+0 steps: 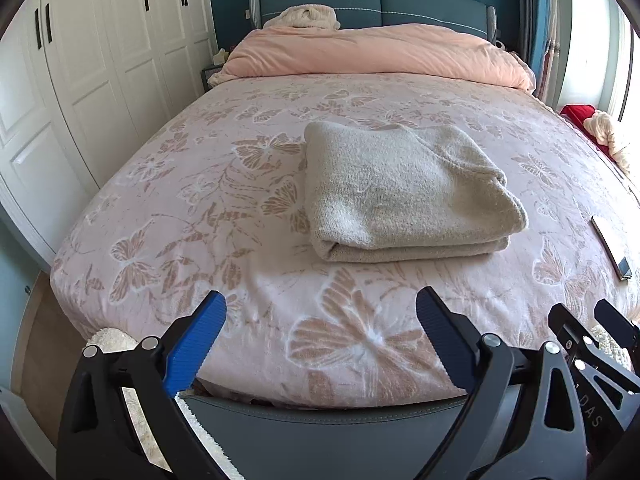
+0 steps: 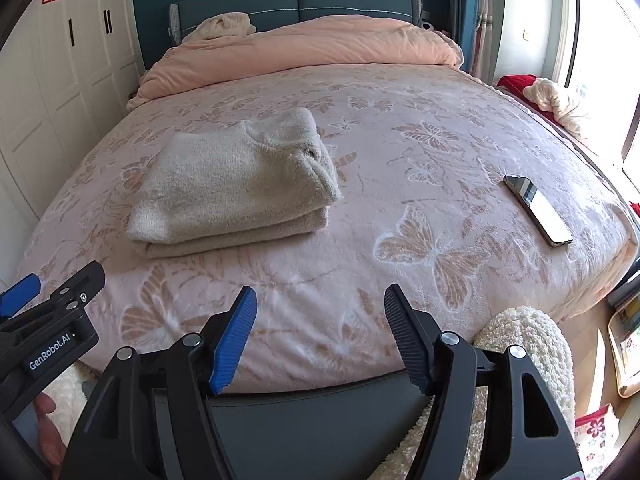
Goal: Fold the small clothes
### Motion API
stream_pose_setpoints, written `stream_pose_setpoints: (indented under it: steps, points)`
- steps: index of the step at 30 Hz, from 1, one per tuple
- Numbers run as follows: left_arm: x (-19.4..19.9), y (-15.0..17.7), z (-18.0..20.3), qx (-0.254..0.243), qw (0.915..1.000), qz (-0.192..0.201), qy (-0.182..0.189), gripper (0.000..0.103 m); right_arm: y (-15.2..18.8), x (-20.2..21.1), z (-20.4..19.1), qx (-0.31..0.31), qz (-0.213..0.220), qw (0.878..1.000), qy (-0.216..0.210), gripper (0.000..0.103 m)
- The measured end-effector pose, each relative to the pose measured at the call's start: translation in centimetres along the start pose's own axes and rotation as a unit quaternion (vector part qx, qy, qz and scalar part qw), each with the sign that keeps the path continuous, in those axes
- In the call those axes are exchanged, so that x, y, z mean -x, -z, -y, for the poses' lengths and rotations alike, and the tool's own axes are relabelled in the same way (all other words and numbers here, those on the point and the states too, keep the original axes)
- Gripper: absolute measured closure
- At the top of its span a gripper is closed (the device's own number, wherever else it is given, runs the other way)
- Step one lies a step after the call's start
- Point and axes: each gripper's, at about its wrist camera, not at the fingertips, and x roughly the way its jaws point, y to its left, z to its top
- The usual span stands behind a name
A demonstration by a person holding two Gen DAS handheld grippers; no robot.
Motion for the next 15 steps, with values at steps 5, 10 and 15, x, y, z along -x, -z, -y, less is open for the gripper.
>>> stream_pose_setpoints:
  steps: [5, 10, 15]
  points:
    - [0.5, 0.4, -0.1, 0.010, 0.9999, 0.008, -0.002, 0.009, 0.2, 0.9, -0.9, 0.015, 0.015, 1.000, -0.003, 0.038]
    - [0.5, 0.8, 0.0, 0.008, 0.9999, 0.010, -0.006, 0.009, 0.1, 1.1, -1.1, 0.020, 0.021, 1.000, -0.003, 0.038]
    - [0.6, 0.9, 0.6, -0.003, 0.9998, 0.020, -0.009, 0.009, 0.1, 1.1, -1.3, 0.025, 0.023, 0.999, -0.003, 0.038]
